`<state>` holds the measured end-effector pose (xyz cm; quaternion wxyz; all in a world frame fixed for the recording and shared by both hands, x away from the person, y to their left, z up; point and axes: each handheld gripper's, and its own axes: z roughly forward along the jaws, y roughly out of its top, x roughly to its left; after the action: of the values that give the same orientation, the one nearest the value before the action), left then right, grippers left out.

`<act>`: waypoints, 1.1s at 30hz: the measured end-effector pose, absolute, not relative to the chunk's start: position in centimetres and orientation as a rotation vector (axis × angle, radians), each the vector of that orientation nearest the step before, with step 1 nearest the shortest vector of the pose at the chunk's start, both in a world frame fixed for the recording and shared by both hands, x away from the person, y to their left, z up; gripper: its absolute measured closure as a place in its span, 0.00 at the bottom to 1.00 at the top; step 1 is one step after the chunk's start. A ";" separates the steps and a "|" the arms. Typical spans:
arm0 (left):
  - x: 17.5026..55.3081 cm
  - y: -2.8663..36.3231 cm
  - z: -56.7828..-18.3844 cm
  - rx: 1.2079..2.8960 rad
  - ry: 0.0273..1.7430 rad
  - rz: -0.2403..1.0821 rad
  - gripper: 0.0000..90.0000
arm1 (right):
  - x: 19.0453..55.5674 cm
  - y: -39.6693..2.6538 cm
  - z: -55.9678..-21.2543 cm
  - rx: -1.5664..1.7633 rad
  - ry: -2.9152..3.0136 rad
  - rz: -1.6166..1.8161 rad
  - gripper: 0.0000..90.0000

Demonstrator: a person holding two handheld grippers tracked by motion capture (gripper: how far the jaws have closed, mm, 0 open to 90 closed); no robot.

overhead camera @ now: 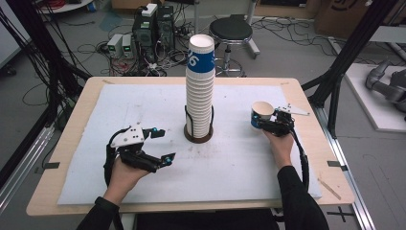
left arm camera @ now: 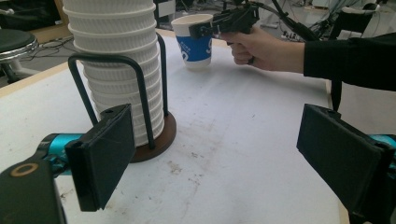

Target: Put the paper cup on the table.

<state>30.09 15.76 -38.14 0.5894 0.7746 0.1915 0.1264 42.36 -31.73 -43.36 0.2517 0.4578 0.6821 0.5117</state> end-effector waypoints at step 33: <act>30.2 15.5 -38.3 1.814 0.446 0.287 0.13 | 41.6 -31.3 -43.4 1.299 1.925 1.215 0.15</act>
<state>30.20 15.46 -38.27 0.5858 0.7779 0.1912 0.1230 41.56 -31.30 -43.45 0.2572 0.4789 0.7098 0.4479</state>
